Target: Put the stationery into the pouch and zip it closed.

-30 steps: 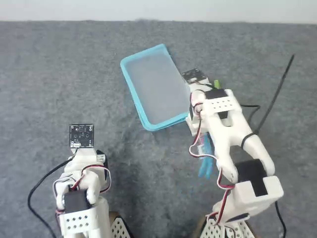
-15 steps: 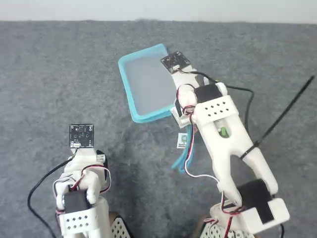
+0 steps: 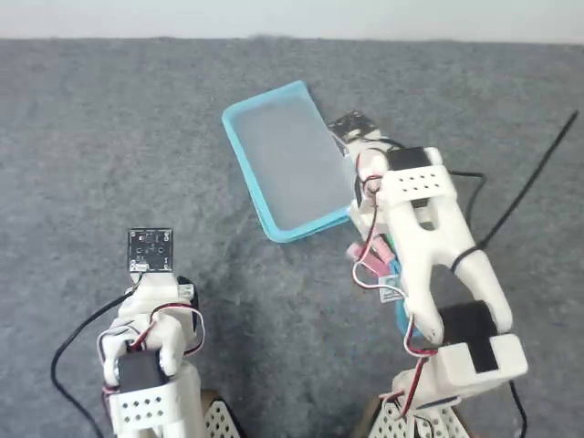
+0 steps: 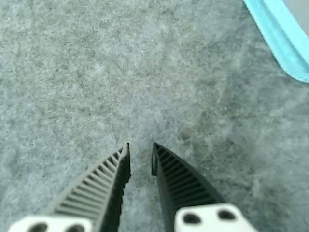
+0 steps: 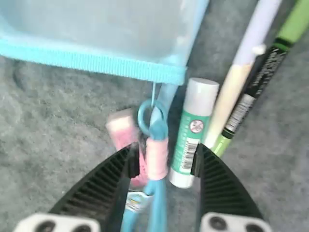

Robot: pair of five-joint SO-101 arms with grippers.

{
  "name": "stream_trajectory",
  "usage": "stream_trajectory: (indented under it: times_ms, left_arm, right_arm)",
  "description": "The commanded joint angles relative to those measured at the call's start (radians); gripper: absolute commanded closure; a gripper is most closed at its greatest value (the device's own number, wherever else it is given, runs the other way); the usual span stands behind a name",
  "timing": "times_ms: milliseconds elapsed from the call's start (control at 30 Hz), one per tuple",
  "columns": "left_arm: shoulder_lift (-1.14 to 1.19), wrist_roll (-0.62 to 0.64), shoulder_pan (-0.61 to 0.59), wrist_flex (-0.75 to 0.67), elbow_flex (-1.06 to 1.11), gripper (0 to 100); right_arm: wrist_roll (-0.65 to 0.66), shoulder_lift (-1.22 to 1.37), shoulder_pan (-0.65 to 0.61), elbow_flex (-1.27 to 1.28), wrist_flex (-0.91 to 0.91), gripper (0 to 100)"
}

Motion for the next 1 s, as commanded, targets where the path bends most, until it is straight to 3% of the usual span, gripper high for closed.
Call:
stream_trajectory:
  times_ms: [0,133,400,633,967]
  left_arm:
    - [-0.018,0.012,-0.002,0.003,-0.007,93]
    - [-0.018,0.012,-0.002,0.003,-0.007,93]
    - [-0.018,0.012,-0.002,0.003,-0.007,93]
    - [-0.018,0.012,-0.002,0.003,-0.007,93]
    - [-0.018,0.012,-0.002,0.003,-0.007,93]
  right_arm:
    - [0.018,-0.027,-0.071,-0.008,-0.016,83.9]
    - [-0.029,-0.090,-0.130,-0.003,-0.007,83.9]
    - [0.018,-0.105,-0.134,0.002,0.018,83.7]
    - [0.121,0.035,-0.018,0.008,-0.007,83.9]
    - [0.129,0.165,-0.004,0.005,-0.039,83.8]
